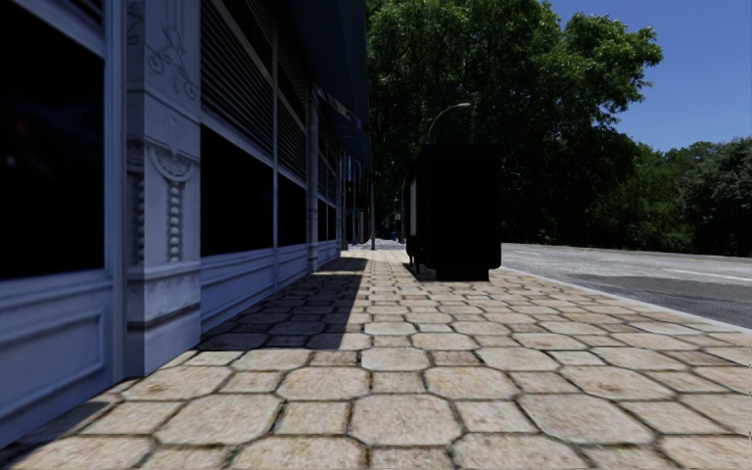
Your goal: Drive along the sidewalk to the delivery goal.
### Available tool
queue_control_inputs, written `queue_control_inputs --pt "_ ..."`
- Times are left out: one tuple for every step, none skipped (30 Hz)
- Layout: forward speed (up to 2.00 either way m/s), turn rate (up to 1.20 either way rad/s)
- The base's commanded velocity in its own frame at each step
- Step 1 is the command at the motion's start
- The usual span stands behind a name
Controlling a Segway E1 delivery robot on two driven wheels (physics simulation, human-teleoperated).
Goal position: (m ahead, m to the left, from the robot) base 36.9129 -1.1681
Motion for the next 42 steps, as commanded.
queue_control_inputs --pt "2.00 0.00" --pt "2.00 0.00" --pt "2.00 0.00" --pt "2.00 0.00" --pt "2.00 0.00" --pt "2.00 0.00" --pt "2.00 0.00" --pt "2.00 0.00" --pt "2.00 0.00" --pt "2.00 0.00" --pt "2.00 0.00" --pt "2.00 0.00" --pt "2.00 0.00" --pt "2.00 0.00" --pt "2.00 0.00" --pt "2.00 0.00" --pt "2.00 0.00" --pt "2.00 0.00" --pt "2.00 0.00" --pt "2.00 0.00" --pt "2.00 0.00" --pt "2.00 0.00" --pt "2.00 0.00" --pt "2.00 0.00" --pt "2.00 0.00" --pt "2.00 0.00" --pt "2.00 0.00" --pt "2.00 0.00" --pt "2.00 0.00" --pt "2.00 0.00" --pt "2.00 0.00" --pt "2.00 0.00" --pt "2.00 0.00" --pt "2.00 0.00" --pt "2.00 0.00" --pt "2.00 0.00" --pt "2.00 0.00" --pt "2.00 0.00" --pt "2.00 0.00" --pt "2.00 0.00" --pt "2.00 0.00" --pt "2.00 0.00"
